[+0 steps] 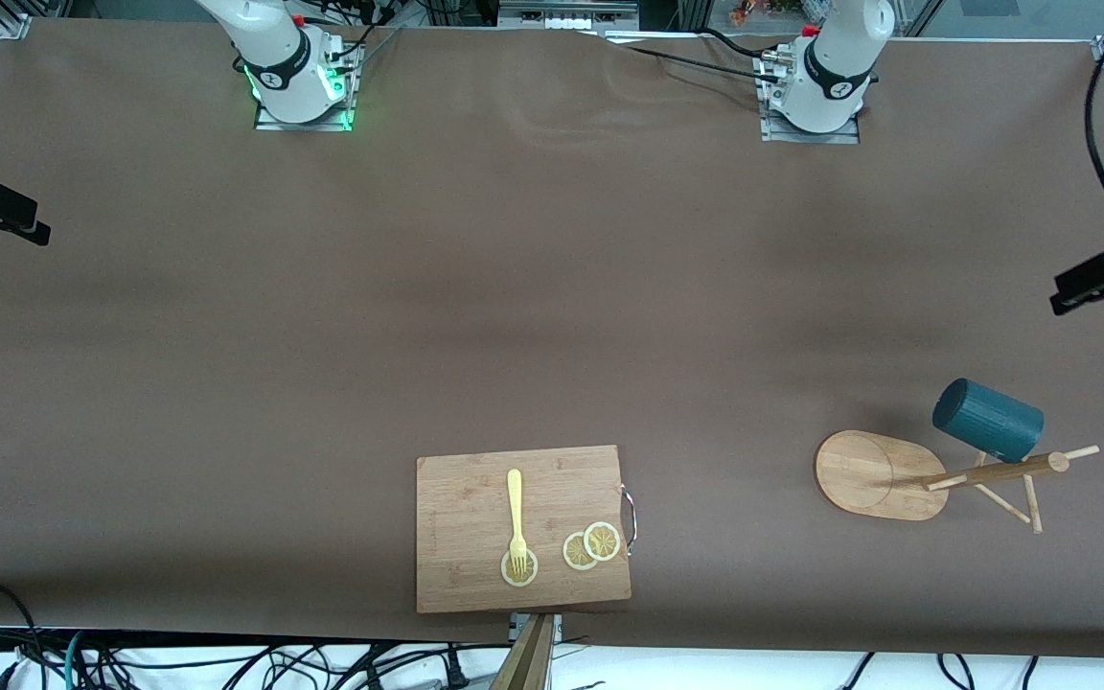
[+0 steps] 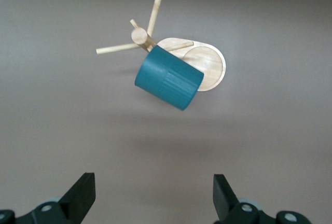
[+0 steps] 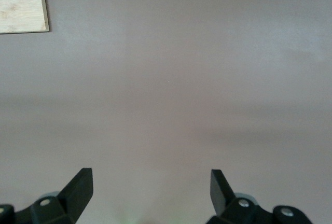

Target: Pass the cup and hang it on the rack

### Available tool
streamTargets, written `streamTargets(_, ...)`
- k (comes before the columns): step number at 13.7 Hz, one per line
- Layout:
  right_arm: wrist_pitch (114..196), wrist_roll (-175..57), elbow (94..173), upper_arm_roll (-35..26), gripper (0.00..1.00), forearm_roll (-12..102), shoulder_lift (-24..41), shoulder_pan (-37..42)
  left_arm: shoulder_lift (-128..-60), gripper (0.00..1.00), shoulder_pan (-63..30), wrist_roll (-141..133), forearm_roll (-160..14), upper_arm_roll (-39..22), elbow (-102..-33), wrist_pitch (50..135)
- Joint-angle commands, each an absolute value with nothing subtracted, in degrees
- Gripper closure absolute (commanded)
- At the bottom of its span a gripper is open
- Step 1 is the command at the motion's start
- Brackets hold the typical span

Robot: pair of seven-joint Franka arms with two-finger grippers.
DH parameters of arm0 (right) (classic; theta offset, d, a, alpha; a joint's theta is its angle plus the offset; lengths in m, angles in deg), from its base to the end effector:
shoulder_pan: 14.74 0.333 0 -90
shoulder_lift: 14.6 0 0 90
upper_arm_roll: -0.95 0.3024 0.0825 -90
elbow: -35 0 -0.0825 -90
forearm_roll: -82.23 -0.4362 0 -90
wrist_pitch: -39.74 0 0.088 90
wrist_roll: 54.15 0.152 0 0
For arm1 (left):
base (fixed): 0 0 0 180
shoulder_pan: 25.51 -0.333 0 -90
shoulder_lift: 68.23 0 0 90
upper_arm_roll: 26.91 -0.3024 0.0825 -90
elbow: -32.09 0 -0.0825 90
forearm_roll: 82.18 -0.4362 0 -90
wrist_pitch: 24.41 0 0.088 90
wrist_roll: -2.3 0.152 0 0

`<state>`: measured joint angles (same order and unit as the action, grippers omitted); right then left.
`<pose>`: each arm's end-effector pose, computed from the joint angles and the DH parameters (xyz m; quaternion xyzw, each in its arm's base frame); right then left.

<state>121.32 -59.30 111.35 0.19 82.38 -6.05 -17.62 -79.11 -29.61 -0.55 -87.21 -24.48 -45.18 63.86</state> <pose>0.6315 -0.0400 0.5839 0.9995 0.0131 -0.0291 0.0001 0.6589 0.0351 0.5597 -0.9984 -0.0412 -0.0015 0.0398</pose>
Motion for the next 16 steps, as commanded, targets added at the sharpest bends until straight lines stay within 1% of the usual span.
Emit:
streamTargets(1,121.3,-60.3,111.38,0.42,0.0,81.44,-6.25,-18.26,-68.42,0.0,-29.37,-0.95,-88.17,-25.5,-61.66,71.02)
streamTargets(3,121.21,-60.3,111.38,0.42,0.0,81.44,-6.25,-18.26,-65.17,0.0,-29.37,-0.86,-87.72,-26.46,-67.46,76.19)
streamTargets(5,121.12,-60.3,111.38,0.42,0.0,81.44,-6.25,-18.26,-63.05,0.0,-29.46,-0.51,-87.63,-26.99,-70.9,77.63)
streamTargets(8,121.21,-60.3,111.38,0.42,0.0,81.44,-6.25,-18.26,-62.87,0.0,-30.16,-0.07,-82.82,-26.99,-71.09,77.45)
streamTargets(13,121.12,-60.3,111.38,0.33,0.0,81.44,-6.25,-18.26,-62.87,0.0,-30.08,-0.95,-82.71,-24.89,-70.21,72.81)
streamTargets(16,121.03,-60.3,111.38,0.33,0.0,81.44,-6.25,-18.26,-62.34,0.0,-30.16,-1.04,-82.71,-25.15,-69.25,72.35)
